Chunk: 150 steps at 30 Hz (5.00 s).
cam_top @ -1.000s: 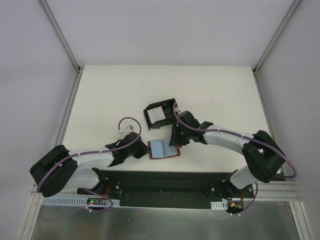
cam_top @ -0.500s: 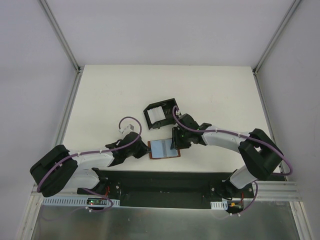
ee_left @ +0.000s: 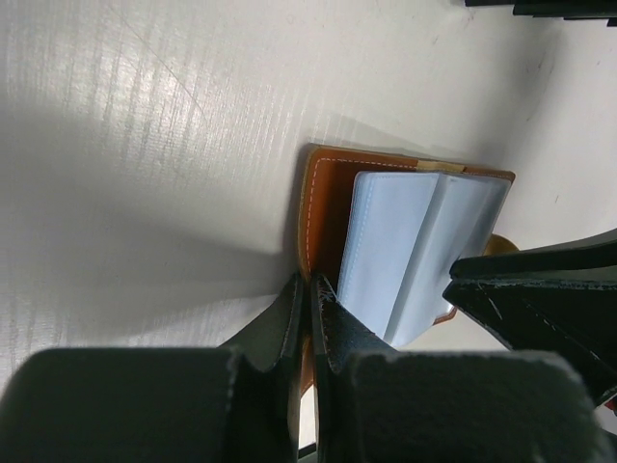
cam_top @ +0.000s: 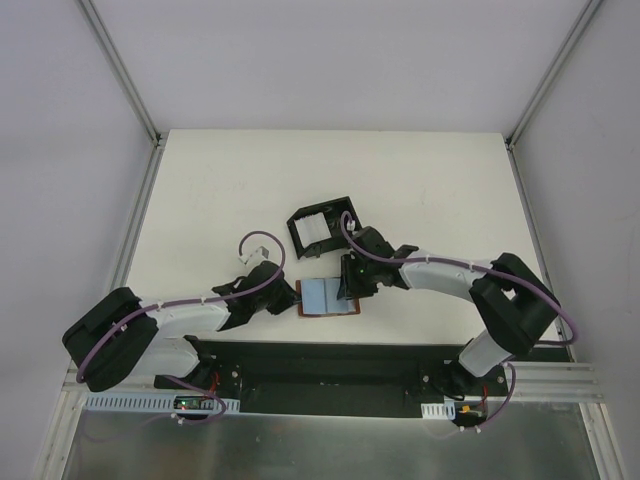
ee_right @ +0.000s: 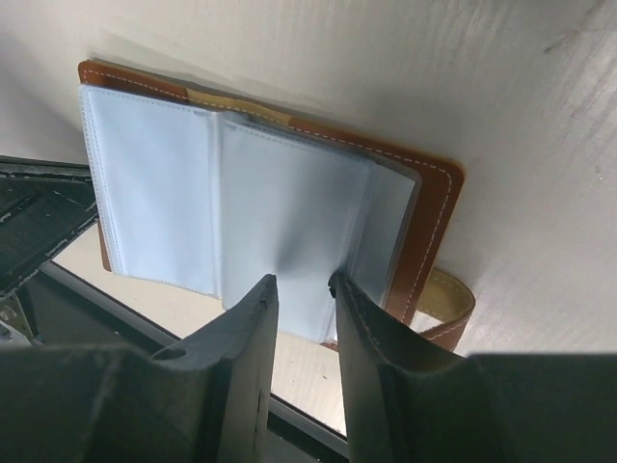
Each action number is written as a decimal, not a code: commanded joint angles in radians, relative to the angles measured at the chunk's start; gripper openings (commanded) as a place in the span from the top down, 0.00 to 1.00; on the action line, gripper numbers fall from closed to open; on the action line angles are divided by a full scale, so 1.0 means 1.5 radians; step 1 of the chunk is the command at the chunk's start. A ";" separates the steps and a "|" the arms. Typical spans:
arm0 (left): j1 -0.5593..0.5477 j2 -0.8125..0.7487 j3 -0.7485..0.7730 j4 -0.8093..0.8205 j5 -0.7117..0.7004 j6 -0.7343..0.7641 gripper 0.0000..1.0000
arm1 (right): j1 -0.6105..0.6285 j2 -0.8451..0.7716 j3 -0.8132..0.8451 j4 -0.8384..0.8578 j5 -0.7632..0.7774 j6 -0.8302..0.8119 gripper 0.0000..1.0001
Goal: Put the credit cards into the card holder
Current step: Turn over the card slot in the card holder.
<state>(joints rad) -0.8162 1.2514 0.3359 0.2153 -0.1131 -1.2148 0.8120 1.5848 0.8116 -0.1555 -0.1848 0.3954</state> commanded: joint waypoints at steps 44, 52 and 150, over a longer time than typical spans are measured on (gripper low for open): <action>0.009 0.081 -0.042 -0.053 0.032 -0.015 1.00 | 0.049 0.080 0.085 0.131 -0.127 -0.004 0.65; 0.028 0.087 -0.074 -0.026 0.053 -0.040 1.00 | 0.044 0.045 0.092 0.182 -0.212 -0.005 0.63; 0.046 0.131 -0.068 0.022 0.095 -0.014 1.00 | 0.113 0.069 0.126 -0.201 0.239 -0.035 0.65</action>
<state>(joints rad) -0.7506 1.3949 0.2817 0.4969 0.0502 -1.2976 0.9485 1.6592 0.9768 -0.4492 0.1089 0.3382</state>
